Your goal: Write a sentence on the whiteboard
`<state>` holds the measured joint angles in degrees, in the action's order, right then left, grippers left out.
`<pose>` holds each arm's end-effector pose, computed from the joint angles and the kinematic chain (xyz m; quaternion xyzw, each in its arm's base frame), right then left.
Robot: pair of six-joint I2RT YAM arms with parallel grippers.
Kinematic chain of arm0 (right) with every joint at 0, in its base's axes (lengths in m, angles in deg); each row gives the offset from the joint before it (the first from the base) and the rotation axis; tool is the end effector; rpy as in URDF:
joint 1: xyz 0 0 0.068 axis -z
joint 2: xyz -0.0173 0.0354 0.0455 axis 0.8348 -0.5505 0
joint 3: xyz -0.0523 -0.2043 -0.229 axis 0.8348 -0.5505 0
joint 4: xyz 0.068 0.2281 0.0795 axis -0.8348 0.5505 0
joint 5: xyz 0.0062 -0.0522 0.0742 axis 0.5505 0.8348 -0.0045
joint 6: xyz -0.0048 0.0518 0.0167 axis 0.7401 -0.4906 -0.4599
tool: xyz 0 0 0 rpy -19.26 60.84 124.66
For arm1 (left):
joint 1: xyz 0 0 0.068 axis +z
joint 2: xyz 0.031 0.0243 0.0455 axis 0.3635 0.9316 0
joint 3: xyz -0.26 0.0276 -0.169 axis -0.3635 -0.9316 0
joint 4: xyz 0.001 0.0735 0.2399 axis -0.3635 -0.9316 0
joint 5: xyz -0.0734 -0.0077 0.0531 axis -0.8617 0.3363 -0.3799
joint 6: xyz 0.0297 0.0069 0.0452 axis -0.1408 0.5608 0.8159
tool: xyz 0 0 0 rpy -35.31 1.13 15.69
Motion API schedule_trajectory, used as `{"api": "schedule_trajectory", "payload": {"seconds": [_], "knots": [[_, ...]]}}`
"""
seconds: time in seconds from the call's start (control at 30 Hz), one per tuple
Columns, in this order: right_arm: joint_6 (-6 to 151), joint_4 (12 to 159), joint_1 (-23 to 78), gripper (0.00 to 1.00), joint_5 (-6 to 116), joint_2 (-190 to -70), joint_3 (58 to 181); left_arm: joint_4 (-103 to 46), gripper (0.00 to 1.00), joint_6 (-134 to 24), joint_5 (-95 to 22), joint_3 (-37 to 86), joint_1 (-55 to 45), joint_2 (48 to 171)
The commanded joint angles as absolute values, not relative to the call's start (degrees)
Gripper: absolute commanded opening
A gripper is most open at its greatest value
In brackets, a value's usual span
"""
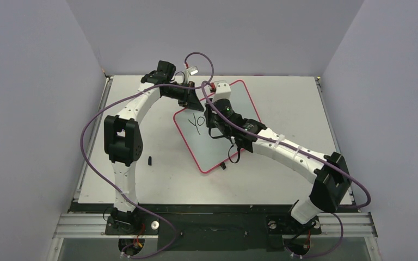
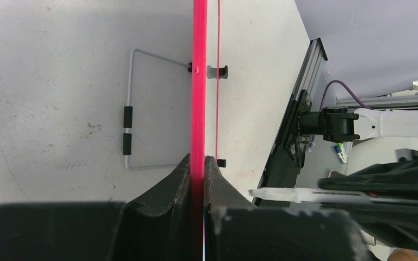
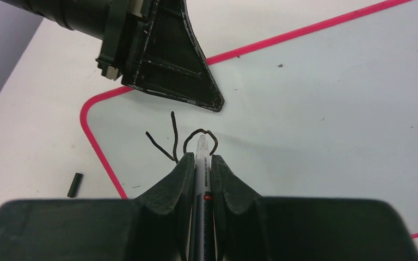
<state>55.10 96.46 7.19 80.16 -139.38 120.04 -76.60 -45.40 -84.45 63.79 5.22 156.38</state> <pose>0.2436 0.2673 0.3688 -0.1043 0.8358 0.2099 0.4965 0.4488 -0.1611 0.3054 0.2346 0.8228 -0.4869 0.1755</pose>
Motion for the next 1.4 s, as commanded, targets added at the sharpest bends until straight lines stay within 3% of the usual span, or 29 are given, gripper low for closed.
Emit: {"api": "schedule_trajectory", "payload": {"seconds": [0.0,0.87,1.37], "knots": [[56.08,95.24,7.24,0.0,82.02,-135.05,119.68,-77.49,0.0,-41.48,-80.32,66.07,4.18,153.4],[56.31,95.6,10.21,0.0,80.54,-144.69,126.41,-77.79,0.0,-41.25,-80.28,66.2,3.95,153.43],[53.53,94.2,9.87,0.0,79.99,-141.23,116.92,-77.97,0.0,-41.26,-80.23,66.66,3.92,153.38]]}}
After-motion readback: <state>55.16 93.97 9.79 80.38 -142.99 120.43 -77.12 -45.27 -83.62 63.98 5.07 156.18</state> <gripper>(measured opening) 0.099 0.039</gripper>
